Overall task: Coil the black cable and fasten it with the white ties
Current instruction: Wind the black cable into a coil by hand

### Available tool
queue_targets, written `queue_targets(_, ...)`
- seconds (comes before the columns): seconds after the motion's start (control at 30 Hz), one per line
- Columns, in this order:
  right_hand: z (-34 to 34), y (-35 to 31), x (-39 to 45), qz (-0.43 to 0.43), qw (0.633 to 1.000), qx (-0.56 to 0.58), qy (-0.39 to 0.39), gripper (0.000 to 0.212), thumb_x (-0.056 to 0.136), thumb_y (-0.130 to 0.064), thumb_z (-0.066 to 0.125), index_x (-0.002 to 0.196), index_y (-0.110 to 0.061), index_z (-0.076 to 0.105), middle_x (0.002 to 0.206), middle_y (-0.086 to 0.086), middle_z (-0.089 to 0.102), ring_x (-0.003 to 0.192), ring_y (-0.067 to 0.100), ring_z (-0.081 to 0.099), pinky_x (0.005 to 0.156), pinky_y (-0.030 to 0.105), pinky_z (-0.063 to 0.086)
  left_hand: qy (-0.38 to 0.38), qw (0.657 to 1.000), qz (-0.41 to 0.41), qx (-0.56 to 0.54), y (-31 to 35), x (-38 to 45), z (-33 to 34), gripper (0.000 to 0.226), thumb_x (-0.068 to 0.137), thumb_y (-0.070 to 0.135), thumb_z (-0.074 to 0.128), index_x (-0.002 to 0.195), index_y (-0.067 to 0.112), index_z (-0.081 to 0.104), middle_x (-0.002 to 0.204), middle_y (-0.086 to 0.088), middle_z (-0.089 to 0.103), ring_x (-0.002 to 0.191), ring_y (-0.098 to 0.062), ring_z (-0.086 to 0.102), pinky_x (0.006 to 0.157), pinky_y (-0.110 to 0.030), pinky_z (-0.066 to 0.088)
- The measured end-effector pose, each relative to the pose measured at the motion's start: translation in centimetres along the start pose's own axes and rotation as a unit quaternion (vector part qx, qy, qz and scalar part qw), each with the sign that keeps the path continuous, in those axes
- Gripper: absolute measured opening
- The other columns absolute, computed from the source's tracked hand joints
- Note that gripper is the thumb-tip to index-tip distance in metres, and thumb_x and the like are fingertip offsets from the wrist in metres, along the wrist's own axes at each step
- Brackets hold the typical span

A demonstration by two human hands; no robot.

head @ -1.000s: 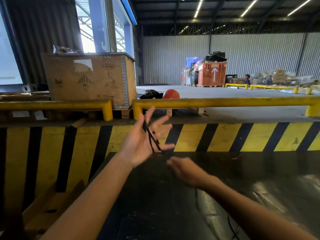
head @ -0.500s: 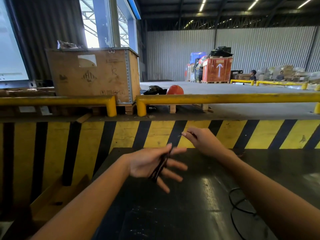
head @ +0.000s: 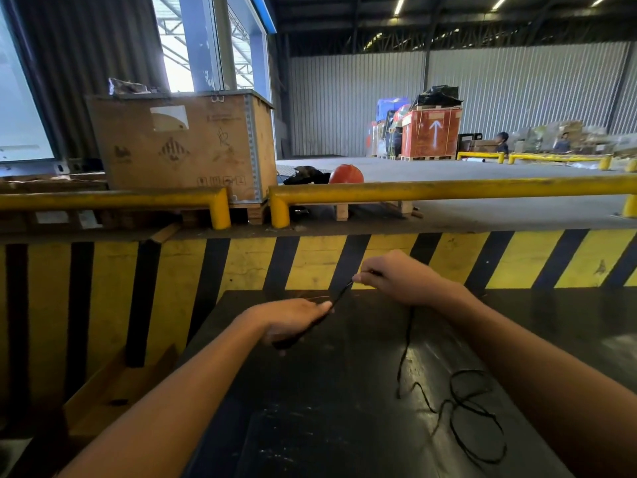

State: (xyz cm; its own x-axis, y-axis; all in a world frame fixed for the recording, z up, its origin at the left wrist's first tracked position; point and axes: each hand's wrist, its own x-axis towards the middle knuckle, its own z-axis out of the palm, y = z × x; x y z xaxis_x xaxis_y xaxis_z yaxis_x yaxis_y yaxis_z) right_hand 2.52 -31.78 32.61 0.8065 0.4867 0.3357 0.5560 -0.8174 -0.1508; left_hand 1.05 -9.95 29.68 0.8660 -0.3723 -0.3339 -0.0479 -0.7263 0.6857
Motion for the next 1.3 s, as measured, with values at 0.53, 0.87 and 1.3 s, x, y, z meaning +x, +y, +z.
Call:
queue_targets(0.53,5.9,-1.3,-2.2,-0.003,0.987,0.155,-0.049,0.024,0.097,-0.033,0.043,0.075,-0.037,0.049,0.069,-0.009,0.055,0.060,-0.004,0.054,0.059,0.016,0.040,0.212,0.816,0.255,-0.473,3.7,-1.2,-2.8,0.047,0.100,0.046,0.026,0.146,0.036,0.024,0.160,-0.003,0.014,0.145,-0.025,0.011,0.112,-0.058,0.013)
queue_targets(0.87,0.2,1.2,-0.5,0.062,0.973,0.101,0.196,0.026,0.089,-0.037,0.059,0.066,-0.037,0.047,0.061,-0.011,0.052,0.057,0.002,0.050,0.051,0.018,0.032,-0.135,0.987,0.013,-0.082,0.3,-1.0,0.4,0.049,0.097,0.054,0.025,0.143,0.039,0.030,0.148,-0.009,0.035,0.116,-0.026,0.050,0.097,-0.050,0.043)
queue_targets(1.3,8.2,-3.2,-3.2,0.018,0.985,0.172,0.006,0.036,0.098,-0.042,0.036,0.068,-0.030,0.052,0.058,-0.006,0.053,0.049,0.002,0.053,0.052,0.019,0.042,0.121,0.803,0.326,-0.484,5.5,-2.8,-4.2,0.047,0.098,0.050,0.021,0.143,0.040,0.031,0.157,-0.004,0.020,0.141,-0.032,0.026,0.106,-0.067,0.026)
